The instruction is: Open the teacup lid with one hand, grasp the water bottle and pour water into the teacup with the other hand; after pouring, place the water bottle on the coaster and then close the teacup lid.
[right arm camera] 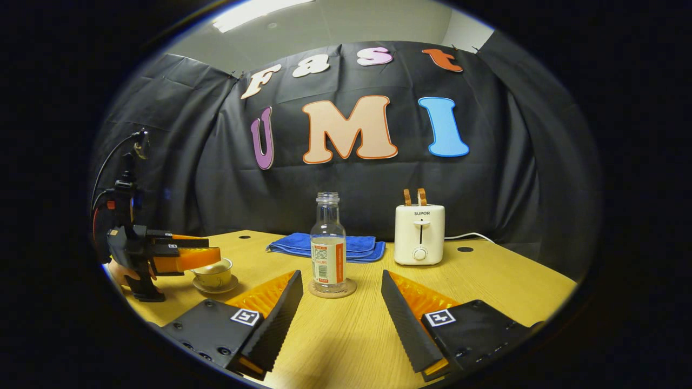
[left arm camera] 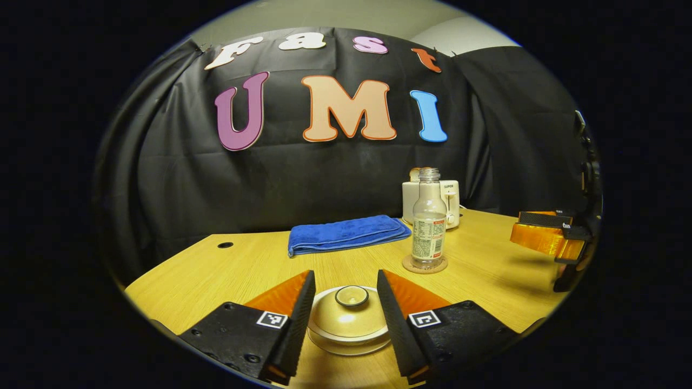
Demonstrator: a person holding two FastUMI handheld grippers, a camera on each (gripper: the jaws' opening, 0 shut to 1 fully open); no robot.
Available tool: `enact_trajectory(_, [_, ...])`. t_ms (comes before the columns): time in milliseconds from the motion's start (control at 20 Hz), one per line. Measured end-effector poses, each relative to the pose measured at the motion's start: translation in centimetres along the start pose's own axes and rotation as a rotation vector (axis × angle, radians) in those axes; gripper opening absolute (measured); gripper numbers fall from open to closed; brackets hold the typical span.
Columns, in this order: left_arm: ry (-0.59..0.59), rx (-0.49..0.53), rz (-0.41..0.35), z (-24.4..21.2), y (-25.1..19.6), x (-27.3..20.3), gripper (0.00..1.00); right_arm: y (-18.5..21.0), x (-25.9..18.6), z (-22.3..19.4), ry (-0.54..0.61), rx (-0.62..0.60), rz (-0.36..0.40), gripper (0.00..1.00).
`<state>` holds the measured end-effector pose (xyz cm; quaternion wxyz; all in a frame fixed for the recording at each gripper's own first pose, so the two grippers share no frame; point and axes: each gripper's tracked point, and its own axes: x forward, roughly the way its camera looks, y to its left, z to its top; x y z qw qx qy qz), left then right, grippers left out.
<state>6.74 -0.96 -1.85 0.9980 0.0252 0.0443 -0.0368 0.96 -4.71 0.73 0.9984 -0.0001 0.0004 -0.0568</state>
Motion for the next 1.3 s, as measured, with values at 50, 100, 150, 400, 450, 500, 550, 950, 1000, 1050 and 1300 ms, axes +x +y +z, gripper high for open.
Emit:
enact_trajectory(50, [-0.004,-0.004,0.004,0.0,0.1,-0.2,0.69,-0.1,-0.1,0.0,0.0,0.0,-0.004,0.94])
enact_trajectory(100, [-0.011,-0.01,0.01,0.2,0.3,-0.5,0.76,-0.2,0.0,0.0,-0.001,0.0,-0.009,0.94])
enact_trajectory(150, [-0.022,-0.018,0.017,0.2,0.5,-0.9,0.83,-0.3,0.0,0.0,-0.001,-0.001,-0.016,0.94])
enact_trajectory(400, [-0.085,-0.054,0.081,1.1,2.4,-2.7,0.97,-1.1,-0.1,0.1,-0.002,-0.003,-0.05,0.94])
enact_trajectory(450, [-0.081,-0.051,0.091,1.1,2.8,-3.0,0.97,-1.2,0.0,0.2,-0.004,-0.003,-0.056,0.94])
enact_trajectory(500, [-0.081,-0.053,0.103,0.8,3.3,-3.3,0.97,-1.2,-0.1,0.1,-0.003,-0.003,-0.06,0.94])
enact_trajectory(550, [-0.084,-0.053,0.116,0.9,3.8,-3.6,0.97,-1.4,-0.1,0.1,-0.004,-0.003,-0.067,0.94])
enact_trajectory(950, [-0.077,-0.056,0.293,0.3,9.0,-5.9,0.97,-3.3,-0.3,0.3,-0.005,-0.006,-0.138,0.9])
enact_trajectory(1000, [-0.077,-0.055,0.298,0.2,8.9,-6.0,0.97,-3.6,-0.3,0.3,-0.006,-0.007,-0.15,0.92])
enact_trajectory(1050, [-0.079,-0.056,0.298,0.3,8.9,-6.0,0.96,-3.8,-0.3,0.3,-0.006,-0.007,-0.158,0.94])
enact_trajectory(1300, [-0.077,-0.056,0.322,0.3,9.3,-6.1,0.96,-3.8,-0.4,0.3,-0.007,-0.007,-0.152,0.94])
